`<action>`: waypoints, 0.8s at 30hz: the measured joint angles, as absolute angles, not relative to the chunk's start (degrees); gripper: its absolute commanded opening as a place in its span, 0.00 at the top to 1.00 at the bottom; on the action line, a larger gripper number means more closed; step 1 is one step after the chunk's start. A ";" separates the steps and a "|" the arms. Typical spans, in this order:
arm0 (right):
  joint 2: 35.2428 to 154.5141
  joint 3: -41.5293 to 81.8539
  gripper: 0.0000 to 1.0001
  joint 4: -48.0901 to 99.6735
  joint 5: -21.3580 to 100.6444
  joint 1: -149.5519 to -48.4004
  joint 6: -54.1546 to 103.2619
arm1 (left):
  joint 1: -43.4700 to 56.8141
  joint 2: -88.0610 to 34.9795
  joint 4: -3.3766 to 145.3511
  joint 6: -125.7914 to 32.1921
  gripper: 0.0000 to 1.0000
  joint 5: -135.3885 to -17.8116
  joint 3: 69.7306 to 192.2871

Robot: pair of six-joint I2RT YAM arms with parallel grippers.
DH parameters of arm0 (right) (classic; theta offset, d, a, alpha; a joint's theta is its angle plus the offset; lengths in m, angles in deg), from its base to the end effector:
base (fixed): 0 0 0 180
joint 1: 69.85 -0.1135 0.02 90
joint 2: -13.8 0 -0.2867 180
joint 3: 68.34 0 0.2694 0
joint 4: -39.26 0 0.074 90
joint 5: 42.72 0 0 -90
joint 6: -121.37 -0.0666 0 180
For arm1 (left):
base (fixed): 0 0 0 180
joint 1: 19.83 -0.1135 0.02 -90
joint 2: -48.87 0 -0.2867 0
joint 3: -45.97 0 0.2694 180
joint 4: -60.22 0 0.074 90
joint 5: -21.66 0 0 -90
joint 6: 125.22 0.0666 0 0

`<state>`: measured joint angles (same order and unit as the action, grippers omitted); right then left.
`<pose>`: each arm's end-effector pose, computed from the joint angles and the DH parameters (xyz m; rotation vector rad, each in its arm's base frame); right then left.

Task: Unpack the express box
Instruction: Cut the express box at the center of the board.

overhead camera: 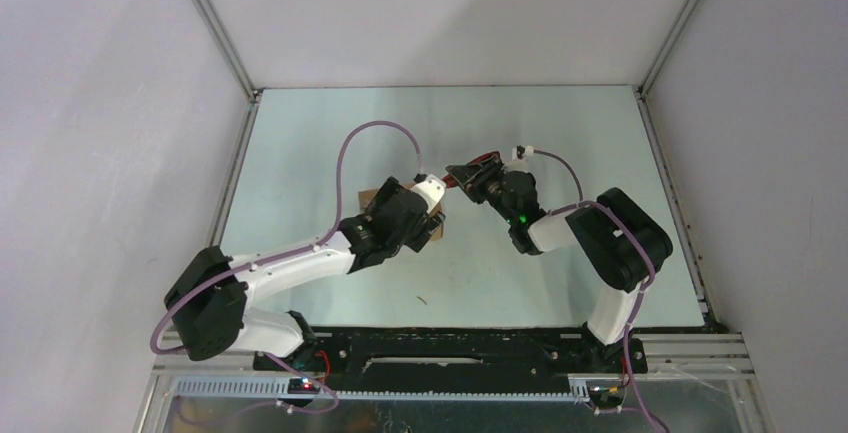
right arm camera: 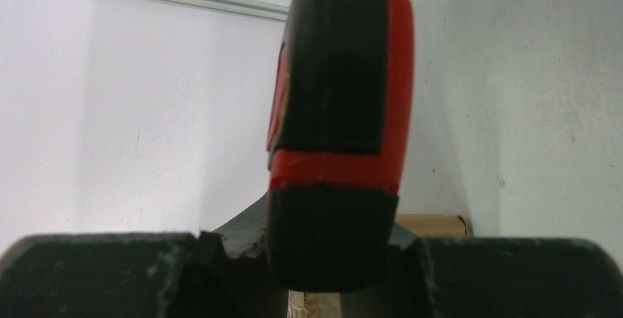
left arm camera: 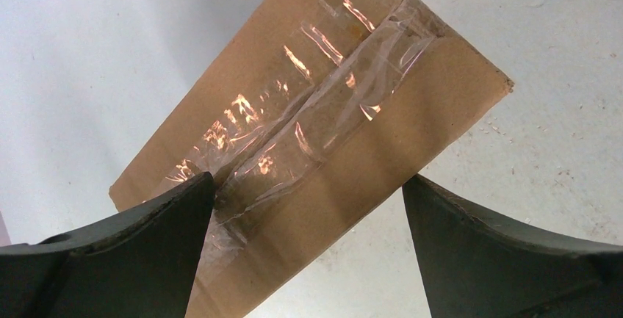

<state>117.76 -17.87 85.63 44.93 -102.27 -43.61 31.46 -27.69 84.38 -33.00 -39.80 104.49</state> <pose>0.3268 0.2108 0.1578 0.6625 1.7965 1.3854 0.2172 -0.2202 0.2199 0.7655 2.0667 0.1037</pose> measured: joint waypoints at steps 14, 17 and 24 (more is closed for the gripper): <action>118.33 -19.57 1.00 88.89 40.43 -99.96 -43.61 | 31.88 -27.93 84.38 -36.80 0.00 -38.34 104.60; 118.81 -19.57 1.00 89.67 39.27 -99.43 -43.66 | 31.83 -27.73 84.31 -37.26 0.00 -38.36 104.55; 118.81 -19.57 1.00 89.80 38.62 -99.72 -43.48 | 31.79 -27.64 84.31 -37.85 0.00 -38.27 104.55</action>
<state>118.81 -19.57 89.80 38.62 -99.72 -43.48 31.79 -27.64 84.31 -37.85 -38.27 104.55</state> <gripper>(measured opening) 0.260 0.997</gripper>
